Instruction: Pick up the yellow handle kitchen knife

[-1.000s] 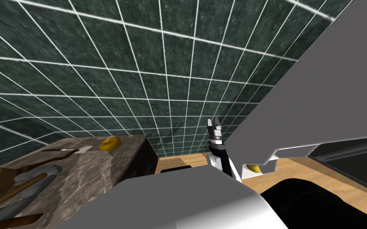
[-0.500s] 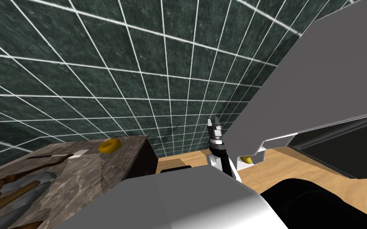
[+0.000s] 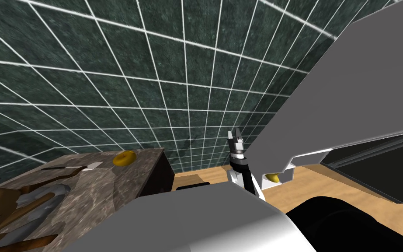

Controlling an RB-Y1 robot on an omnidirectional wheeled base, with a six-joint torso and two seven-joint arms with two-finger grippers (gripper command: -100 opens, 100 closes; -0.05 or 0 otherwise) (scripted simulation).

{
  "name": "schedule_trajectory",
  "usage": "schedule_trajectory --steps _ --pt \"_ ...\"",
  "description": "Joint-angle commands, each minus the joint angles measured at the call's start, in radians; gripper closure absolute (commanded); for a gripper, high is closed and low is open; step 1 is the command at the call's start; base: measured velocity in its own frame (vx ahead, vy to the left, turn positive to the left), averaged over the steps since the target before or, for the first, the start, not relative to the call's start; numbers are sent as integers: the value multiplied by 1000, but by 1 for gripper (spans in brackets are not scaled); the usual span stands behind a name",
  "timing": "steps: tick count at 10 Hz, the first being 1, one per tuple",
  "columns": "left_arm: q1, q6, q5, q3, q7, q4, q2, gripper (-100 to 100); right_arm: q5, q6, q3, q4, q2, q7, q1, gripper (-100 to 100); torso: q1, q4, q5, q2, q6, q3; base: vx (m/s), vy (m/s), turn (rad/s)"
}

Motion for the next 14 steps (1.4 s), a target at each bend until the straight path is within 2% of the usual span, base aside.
schedule_trajectory --steps 1,2,3,7,8,9,13,14 --pt "-20 31 1 -29 13 -5 31 -100 0 0 0 0 0 0 0 0 0 0 0 0 0 0 -2 12 42" --pt "-10 14 0 -14 6 -2 16 -100 0 0 0 0 0 0 0 0 0 0 0 0 0 0 0 0 0" --pt "-11 18 0 -16 8 -2 18 100 0 0 0 0 0 0 0 0 0 0 0 0 0 0 0 0 0" --pt "-11 18 0 -15 7 -2 18 100 0 0 0 0 0 0 0 0 -1 0 0 1 0 0 2 0 1" --pt "-11 17 0 -16 7 -2 18 0 0 0 0 0 0 0 0 0 -1 0 0 0 0 0 0 0 0" --pt "1 5 -4 7 1 13 -7 -100 0 0 0 0 0 0 0 0 -1 0 0 0 0 0 -9 -91 -61" --pt "26 -19 -13 49 -12 42 -56 -100 0 0 0 0 0 0 0 0 -12 0 -3 -1 0 0 8 -163 -38" --pt "17 -15 -10 38 -11 39 -48 -100 0 0 0 0 0 0 0 0 -13 0 -3 1 0 0 -13 -80 5"
